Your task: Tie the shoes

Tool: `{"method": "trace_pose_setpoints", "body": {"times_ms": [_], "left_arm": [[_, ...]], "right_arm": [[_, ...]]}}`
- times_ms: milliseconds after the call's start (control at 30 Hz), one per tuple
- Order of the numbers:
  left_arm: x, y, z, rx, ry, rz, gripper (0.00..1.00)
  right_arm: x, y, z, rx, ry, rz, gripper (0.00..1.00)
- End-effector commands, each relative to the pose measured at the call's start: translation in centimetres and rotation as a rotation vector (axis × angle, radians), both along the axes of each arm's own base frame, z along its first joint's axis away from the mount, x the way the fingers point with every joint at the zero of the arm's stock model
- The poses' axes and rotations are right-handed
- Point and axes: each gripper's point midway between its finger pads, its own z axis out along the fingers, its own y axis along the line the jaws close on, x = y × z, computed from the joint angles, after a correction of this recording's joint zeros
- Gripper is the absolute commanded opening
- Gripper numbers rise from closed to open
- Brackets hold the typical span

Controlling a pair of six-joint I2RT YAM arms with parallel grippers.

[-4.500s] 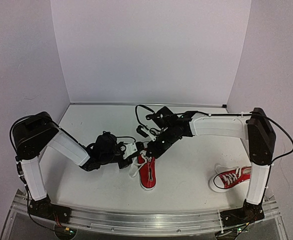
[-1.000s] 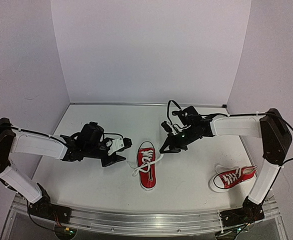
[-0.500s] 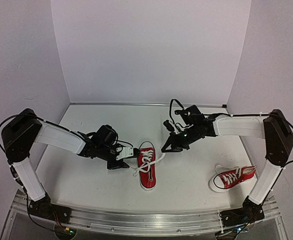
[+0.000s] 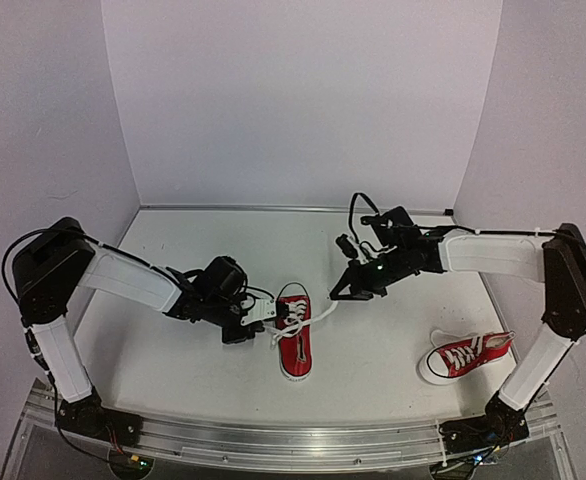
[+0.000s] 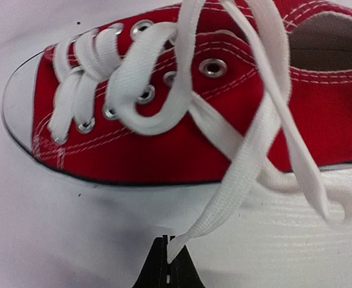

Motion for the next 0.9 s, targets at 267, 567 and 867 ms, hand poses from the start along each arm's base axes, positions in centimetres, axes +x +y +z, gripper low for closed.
{"method": "trace_pose_setpoints", "body": {"times_ms": [267,567,867], "left_arm": [[4.6,9.0,12.6,-0.316,-0.073,0.83,0.0],[2.8,12.9,7.1,-0.212,0.084,1.108,0.0],[1.5,17.0,4.2,-0.099,0.087,1.314,0.0]], "right_arm": [[0.8,-9.6,3.7,-0.019,-0.102,-0.318,0.0],[-1.6,-16.4,0.3,-0.181,-0.053,-0.537,0.0],[-3.9,-22.2,-4.5,-0.397,0.01,-0.716,0.0]]}}
